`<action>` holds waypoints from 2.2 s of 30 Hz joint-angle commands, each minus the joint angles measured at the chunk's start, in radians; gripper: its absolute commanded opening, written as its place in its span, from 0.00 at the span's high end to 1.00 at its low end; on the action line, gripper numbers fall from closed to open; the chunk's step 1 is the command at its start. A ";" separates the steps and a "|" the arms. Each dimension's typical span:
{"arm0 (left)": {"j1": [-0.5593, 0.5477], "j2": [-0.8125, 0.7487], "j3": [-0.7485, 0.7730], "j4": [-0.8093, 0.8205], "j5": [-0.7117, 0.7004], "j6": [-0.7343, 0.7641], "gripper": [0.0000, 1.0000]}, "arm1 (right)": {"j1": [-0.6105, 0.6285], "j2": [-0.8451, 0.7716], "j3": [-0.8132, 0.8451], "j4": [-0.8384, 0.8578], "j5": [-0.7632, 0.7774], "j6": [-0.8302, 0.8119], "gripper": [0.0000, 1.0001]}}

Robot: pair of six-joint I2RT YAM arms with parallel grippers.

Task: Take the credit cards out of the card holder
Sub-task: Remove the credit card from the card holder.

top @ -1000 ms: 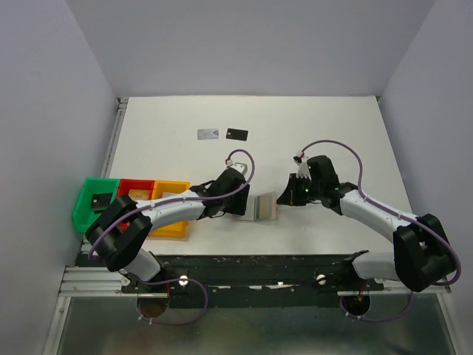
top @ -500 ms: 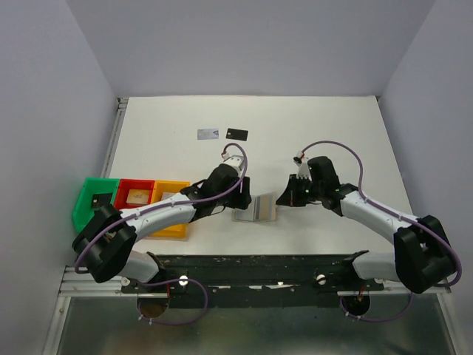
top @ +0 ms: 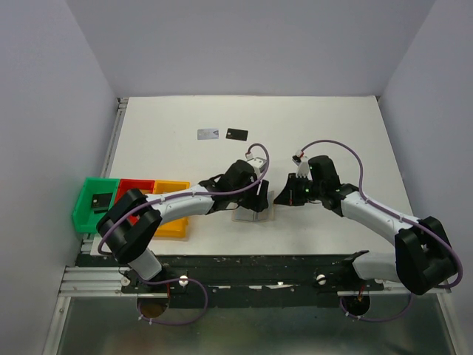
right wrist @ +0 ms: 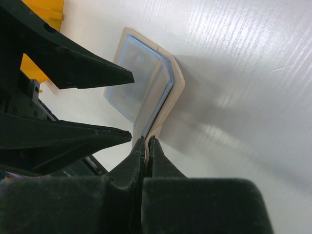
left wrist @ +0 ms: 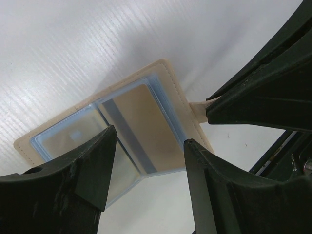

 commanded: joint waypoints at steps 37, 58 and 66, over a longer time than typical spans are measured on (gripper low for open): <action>-0.038 0.067 0.065 -0.088 -0.002 0.041 0.29 | -0.004 -0.013 -0.002 0.010 -0.022 -0.005 1.00; -0.037 -0.081 -0.061 -0.052 -0.197 -0.015 0.26 | -0.002 -0.014 -0.003 0.007 -0.017 -0.007 1.00; -0.037 -0.056 -0.021 -0.003 -0.062 0.020 0.24 | -0.002 -0.011 -0.003 0.013 -0.028 -0.005 1.00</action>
